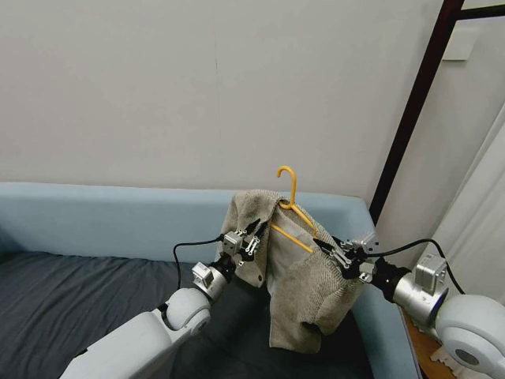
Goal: Pick up the clothes from the sofa and hang them on the clothes hanger.
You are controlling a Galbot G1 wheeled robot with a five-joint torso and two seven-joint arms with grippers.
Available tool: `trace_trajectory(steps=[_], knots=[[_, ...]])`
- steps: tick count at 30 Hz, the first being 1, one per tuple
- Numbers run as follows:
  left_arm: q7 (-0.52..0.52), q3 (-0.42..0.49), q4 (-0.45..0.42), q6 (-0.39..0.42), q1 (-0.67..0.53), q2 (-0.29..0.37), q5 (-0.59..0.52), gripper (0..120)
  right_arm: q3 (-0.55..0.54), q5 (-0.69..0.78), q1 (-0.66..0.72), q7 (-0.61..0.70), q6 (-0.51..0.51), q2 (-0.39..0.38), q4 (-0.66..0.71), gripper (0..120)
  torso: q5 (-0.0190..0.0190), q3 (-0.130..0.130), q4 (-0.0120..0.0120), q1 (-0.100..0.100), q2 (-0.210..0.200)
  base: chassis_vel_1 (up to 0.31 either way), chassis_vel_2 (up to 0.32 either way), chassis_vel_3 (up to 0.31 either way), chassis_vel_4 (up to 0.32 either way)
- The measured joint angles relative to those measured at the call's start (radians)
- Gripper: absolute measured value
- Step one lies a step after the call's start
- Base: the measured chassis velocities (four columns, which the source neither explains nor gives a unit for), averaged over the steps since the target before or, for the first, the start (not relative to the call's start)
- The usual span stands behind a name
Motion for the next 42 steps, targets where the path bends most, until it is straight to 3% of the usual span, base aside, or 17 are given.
trace_trajectory(steps=[15, 28, 42], knots=[[-0.018, -0.005, -0.077, 0.004, -0.061, 0.071, -0.071, 0, -0.024, -0.056, -0.010, -0.015, 0.016, 0.028, -0.092, 10, 0.0001, 0.000, 0.0001, 0.000, 0.000, 0.000, 0.000, 0.000, 0.000], [-0.026, -0.003, -0.047, 0.017, -0.126, 0.068, -0.108, 0, -0.030, -0.161, -0.021, -0.077, 0.063, 0.014, -0.045, 10, 0.0001, 0.000, 0.0000, 0.000, 0.000, 0.000, 0.000, 0.000, 0.000], [-0.024, 0.008, -0.108, 0.016, -0.038, 0.095, -0.082, 0, -0.028, -0.026, 0.005, 0.021, -0.007, 0.021, -0.075, 10, 0.0001, 0.000, 0.0001, 0.000, 0.000, 0.000, 0.000, 0.000, 0.000]])
